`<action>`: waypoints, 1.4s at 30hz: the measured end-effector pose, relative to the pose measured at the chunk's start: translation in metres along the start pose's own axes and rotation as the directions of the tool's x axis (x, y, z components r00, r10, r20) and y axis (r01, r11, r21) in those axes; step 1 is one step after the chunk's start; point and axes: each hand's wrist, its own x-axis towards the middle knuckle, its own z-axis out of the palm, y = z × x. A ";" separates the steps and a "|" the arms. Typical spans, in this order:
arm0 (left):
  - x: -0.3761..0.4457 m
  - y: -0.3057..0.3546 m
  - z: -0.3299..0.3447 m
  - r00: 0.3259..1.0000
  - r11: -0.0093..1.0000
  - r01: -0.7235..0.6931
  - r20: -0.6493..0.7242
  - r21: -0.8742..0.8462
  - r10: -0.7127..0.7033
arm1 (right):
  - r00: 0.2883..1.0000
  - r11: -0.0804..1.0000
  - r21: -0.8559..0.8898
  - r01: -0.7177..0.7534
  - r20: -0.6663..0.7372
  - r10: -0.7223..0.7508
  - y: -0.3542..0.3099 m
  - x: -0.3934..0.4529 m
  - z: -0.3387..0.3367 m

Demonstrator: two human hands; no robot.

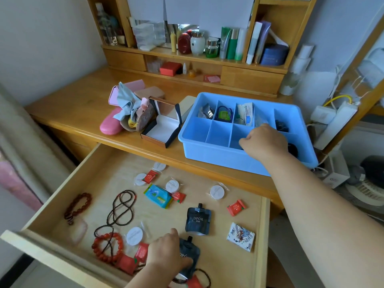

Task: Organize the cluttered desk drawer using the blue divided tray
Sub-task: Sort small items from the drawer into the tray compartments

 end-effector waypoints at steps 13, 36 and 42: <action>-0.023 0.026 -0.099 0.927 0.756 -0.309 -0.361 -0.577 0.103 | 1.000 0.976 0.219 0.017 0.002 -0.018 0.012 0.011 0.007; 0.098 0.175 -0.221 0.920 0.957 -0.290 -0.268 0.024 0.286 | 0.986 0.975 0.173 0.142 -0.110 -0.124 0.009 0.000 0.003; 0.040 0.110 -0.190 0.352 0.603 -0.792 -0.879 -0.095 0.323 | 0.970 0.960 0.147 0.238 0.005 -0.242 0.008 0.005 0.005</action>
